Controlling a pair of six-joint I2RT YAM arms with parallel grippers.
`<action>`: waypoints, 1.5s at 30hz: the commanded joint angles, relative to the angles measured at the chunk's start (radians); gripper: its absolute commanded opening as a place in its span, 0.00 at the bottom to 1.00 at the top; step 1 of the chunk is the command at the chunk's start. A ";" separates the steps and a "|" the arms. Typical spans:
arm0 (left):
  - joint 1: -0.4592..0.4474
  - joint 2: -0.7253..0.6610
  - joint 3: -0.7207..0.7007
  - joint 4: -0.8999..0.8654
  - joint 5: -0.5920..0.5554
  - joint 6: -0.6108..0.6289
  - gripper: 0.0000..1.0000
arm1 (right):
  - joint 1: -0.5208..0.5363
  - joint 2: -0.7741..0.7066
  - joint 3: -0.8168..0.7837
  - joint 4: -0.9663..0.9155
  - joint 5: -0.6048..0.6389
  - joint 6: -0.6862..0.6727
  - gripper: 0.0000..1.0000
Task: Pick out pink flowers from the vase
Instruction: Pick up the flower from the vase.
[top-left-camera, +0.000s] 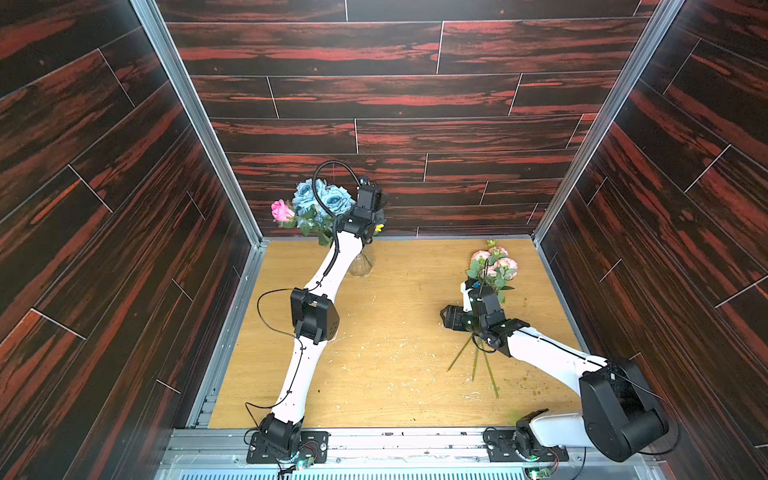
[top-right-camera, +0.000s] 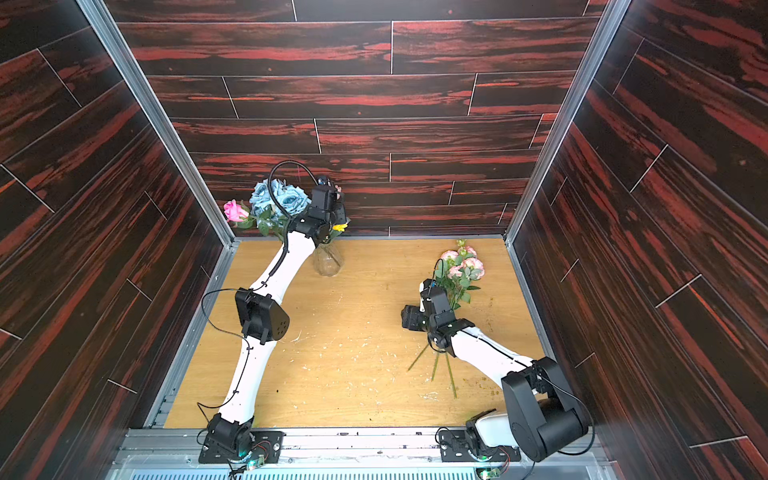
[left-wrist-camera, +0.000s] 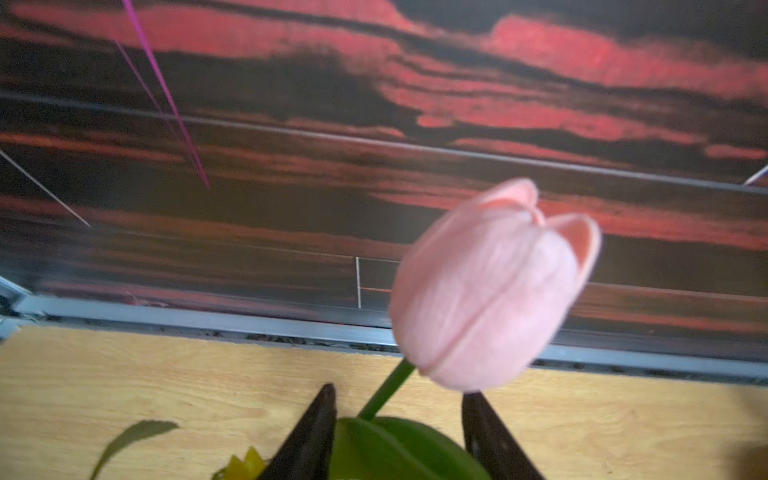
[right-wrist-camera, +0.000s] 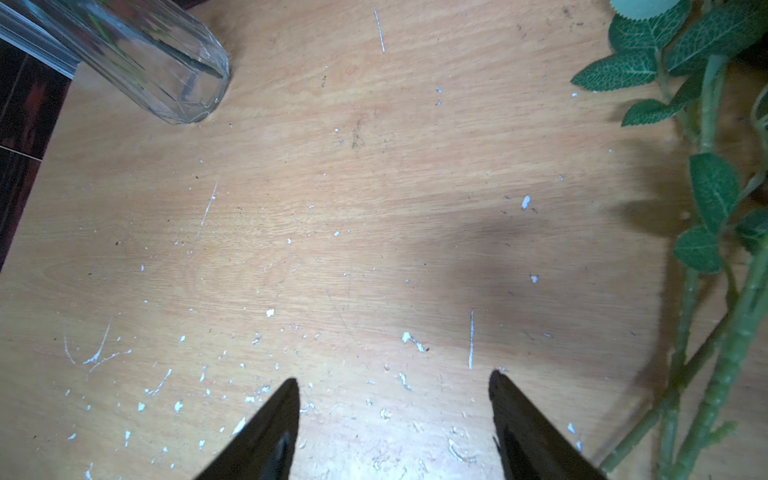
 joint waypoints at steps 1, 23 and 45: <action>0.008 0.001 0.022 0.013 0.000 0.009 0.36 | 0.003 0.008 0.025 -0.004 -0.002 -0.010 0.74; 0.008 -0.154 0.015 0.058 0.010 0.097 0.11 | 0.003 0.008 0.024 -0.001 -0.008 -0.009 0.74; 0.008 -0.383 0.050 0.118 0.598 0.176 0.15 | 0.003 -0.025 0.010 0.010 -0.014 -0.002 0.74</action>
